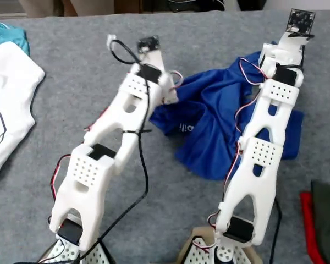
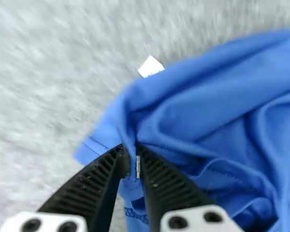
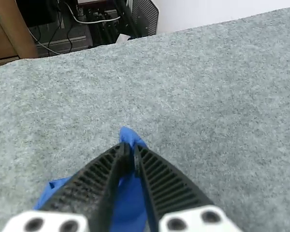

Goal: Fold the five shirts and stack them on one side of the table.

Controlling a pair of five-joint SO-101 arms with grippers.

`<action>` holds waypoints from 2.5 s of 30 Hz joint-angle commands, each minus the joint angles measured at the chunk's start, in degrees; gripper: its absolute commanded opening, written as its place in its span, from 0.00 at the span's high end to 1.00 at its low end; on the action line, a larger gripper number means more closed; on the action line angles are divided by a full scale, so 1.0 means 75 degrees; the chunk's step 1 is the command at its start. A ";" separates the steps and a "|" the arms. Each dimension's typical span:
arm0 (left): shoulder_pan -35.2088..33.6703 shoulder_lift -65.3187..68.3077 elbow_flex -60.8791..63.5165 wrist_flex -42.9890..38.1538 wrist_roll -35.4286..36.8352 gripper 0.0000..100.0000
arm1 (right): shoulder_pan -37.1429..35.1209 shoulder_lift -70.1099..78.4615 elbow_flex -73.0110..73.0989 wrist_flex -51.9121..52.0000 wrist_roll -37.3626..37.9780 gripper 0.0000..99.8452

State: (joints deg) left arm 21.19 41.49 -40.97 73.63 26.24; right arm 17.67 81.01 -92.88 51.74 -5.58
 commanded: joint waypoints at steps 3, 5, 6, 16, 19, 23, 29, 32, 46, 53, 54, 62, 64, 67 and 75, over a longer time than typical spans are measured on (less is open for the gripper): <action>-0.0727 -0.0088 -0.1442 0.0574 -0.0305 0.98 | 0.0041 -0.0053 -0.0334 -0.0188 0.0023 0.99; -0.0961 -0.0088 -0.1653 0.0574 -0.0363 0.98 | 0.0041 -0.0053 -0.0322 -0.0188 0.0023 0.99; -0.1078 -0.0088 -0.1735 0.0574 -0.0399 0.98 | 0.0029 -0.0053 -0.0322 -0.0188 0.0023 0.99; -0.1934 -0.0088 -0.3388 0.0551 -0.0610 0.98 | 0.0029 -0.0053 -0.0322 -0.0176 0.0023 0.99; -0.1922 -0.0088 -0.4138 0.0574 -0.1137 0.98 | -0.0006 -0.0053 -0.0334 -0.0152 0.0023 0.99; -0.1864 -0.0135 -0.4864 0.0574 -0.1852 0.98 | -0.0041 -0.0053 -0.0334 -0.0141 0.0023 0.99; -0.1723 -0.0088 -0.4958 0.1266 -0.3012 0.98 | -0.0064 -0.0252 -0.0346 0.0293 0.0023 0.99; -0.1664 -0.0076 -0.4935 0.1852 -0.3552 0.98 | -0.0182 -0.0803 -0.0346 0.1231 0.0340 0.99; -0.1160 -0.1483 -0.7244 0.3341 -0.4888 0.98 | -0.1635 -0.5480 -0.0346 0.4876 0.3083 0.99; -0.1395 -0.4132 -0.6388 0.3622 -0.5310 0.98 | -0.1776 -0.7953 -0.0334 0.4607 0.3048 0.99; -0.1371 -0.4530 -0.6130 0.3622 -0.5310 0.98 | -0.1776 -0.8316 -0.0334 0.4607 0.3048 0.99; -0.1325 -0.8082 -0.2508 0.3622 -0.5298 0.98 | -0.1764 -1.0731 -0.0264 0.5275 0.3083 0.99; -0.1325 -0.9055 -0.1348 0.3622 -0.5310 0.98 | -0.1741 -1.1247 -0.0264 0.5615 0.3095 0.99; -0.1325 -1.0497 0.0387 0.3622 -0.5427 0.98 | -0.1717 -1.1915 -0.0264 0.5931 0.3095 0.99; -0.1418 -1.3884 0.3892 0.3622 -0.5802 0.98 | -0.1705 -1.3380 -0.0252 0.6447 0.3095 0.99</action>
State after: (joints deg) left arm 11.16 -55.38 -18.29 100.26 -16.92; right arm 4.92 -17.01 -95.25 99.82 17.10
